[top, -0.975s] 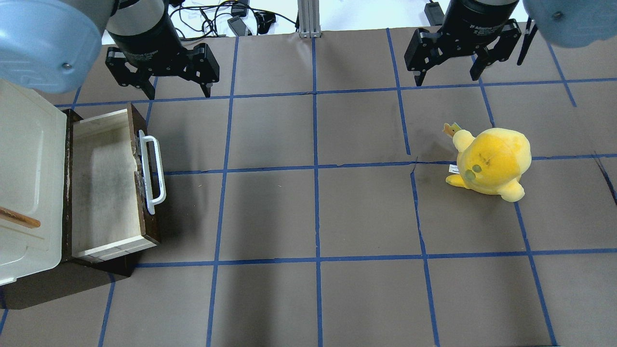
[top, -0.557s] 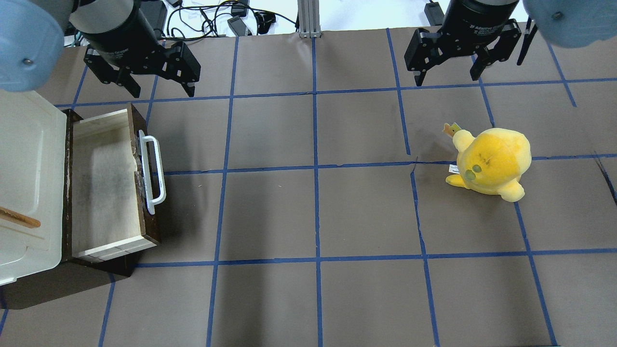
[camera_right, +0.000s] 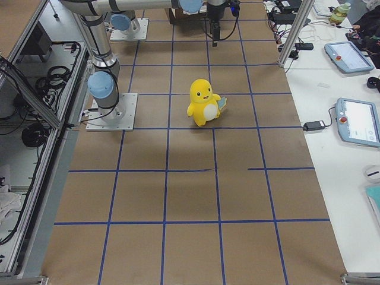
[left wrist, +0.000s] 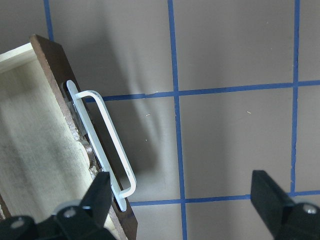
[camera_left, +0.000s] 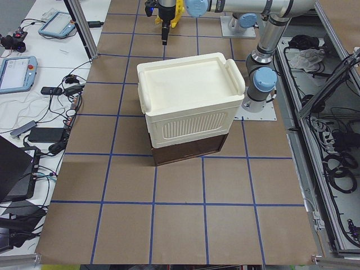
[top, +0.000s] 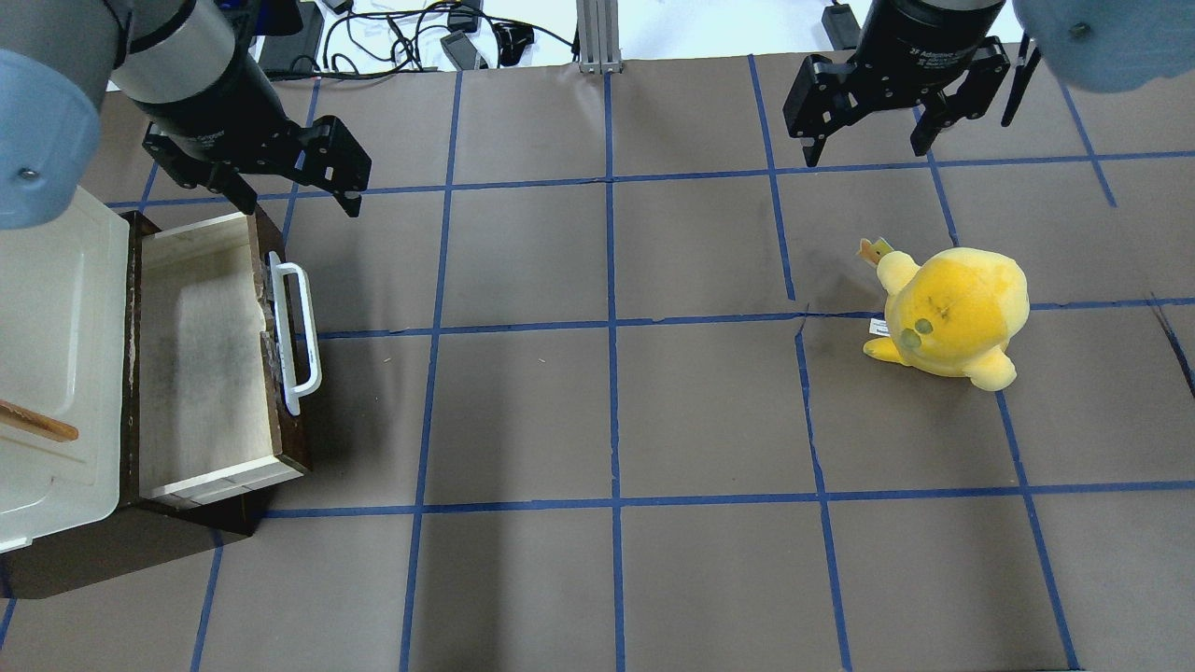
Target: Pull drawer sideways
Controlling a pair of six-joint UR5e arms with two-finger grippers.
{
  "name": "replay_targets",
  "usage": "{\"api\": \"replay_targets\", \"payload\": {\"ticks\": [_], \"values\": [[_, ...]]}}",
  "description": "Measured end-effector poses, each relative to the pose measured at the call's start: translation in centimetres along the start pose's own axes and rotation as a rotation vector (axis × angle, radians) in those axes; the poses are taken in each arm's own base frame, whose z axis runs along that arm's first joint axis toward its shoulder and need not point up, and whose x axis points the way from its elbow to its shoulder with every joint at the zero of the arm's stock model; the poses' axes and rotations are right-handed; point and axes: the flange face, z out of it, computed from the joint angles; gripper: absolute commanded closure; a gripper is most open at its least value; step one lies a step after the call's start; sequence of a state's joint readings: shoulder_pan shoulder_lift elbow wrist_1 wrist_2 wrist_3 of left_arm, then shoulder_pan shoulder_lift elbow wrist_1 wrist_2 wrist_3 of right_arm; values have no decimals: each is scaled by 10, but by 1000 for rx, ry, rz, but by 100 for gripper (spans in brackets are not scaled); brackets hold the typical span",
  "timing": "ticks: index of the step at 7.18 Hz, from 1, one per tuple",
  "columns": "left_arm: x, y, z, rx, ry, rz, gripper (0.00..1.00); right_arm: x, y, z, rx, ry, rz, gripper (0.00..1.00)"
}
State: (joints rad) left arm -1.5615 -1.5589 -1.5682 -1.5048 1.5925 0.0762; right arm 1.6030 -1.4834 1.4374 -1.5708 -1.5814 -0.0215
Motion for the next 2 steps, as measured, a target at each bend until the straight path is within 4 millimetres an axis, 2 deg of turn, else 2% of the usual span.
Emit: {"api": "replay_targets", "payload": {"ticks": [2], "values": [[0,0,1,-1,4,0,0,0,0,0,0,-1,0,0]]}}
